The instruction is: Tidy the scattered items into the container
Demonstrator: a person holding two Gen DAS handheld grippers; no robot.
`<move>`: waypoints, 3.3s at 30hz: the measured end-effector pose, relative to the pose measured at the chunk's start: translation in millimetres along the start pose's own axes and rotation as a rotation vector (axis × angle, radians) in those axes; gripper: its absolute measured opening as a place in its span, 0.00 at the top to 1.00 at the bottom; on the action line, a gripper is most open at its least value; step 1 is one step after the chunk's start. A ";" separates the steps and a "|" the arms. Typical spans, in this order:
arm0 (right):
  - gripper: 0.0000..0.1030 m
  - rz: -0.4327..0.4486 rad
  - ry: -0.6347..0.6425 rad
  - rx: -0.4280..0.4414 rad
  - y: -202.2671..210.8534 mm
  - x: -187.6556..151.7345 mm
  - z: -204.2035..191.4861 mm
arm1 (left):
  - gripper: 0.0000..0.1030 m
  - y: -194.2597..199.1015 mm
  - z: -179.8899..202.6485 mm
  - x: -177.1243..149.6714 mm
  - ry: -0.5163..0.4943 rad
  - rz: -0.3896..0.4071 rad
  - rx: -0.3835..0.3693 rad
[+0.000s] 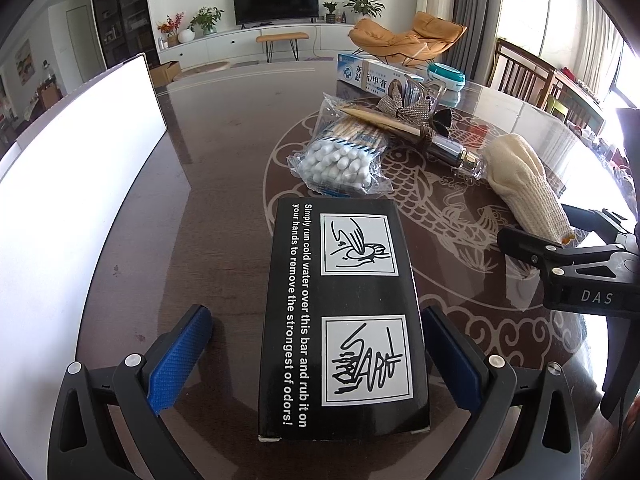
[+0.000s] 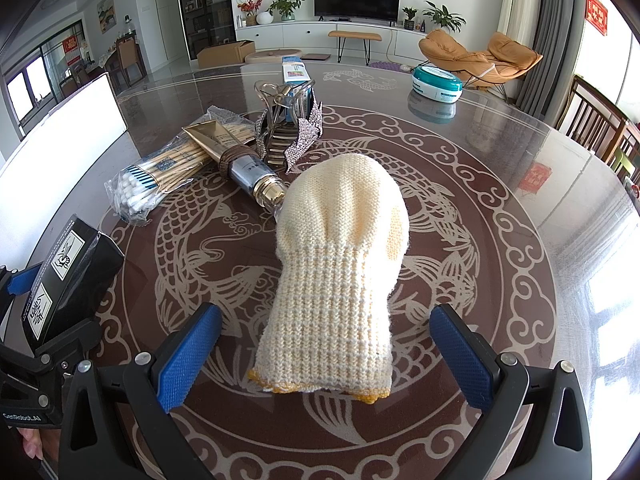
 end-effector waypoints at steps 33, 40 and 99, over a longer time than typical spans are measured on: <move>0.00 0.000 0.000 0.000 0.1 -0.2 0.1 | 0.00 0.2 -0.9 0.1 0.001 0.001 0.000; 0.00 0.000 0.000 0.000 0.2 -0.2 0.1 | 0.00 0.2 -0.6 0.0 0.001 0.001 0.001; 0.64 0.047 0.152 0.164 33.8 -10.1 7.5 | 0.44 34.9 10.3 -32.8 0.017 0.066 -0.099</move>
Point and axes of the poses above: each gripper's, at about its wrist camera, not at the fingertips, and y roughly against the way its jaws point, z to its right, x to its top, the point moved 1 cm from there along -y, roughly the way its jaws point, and after that the axes turned 11 degrees about -x, right-handed, at the moved point
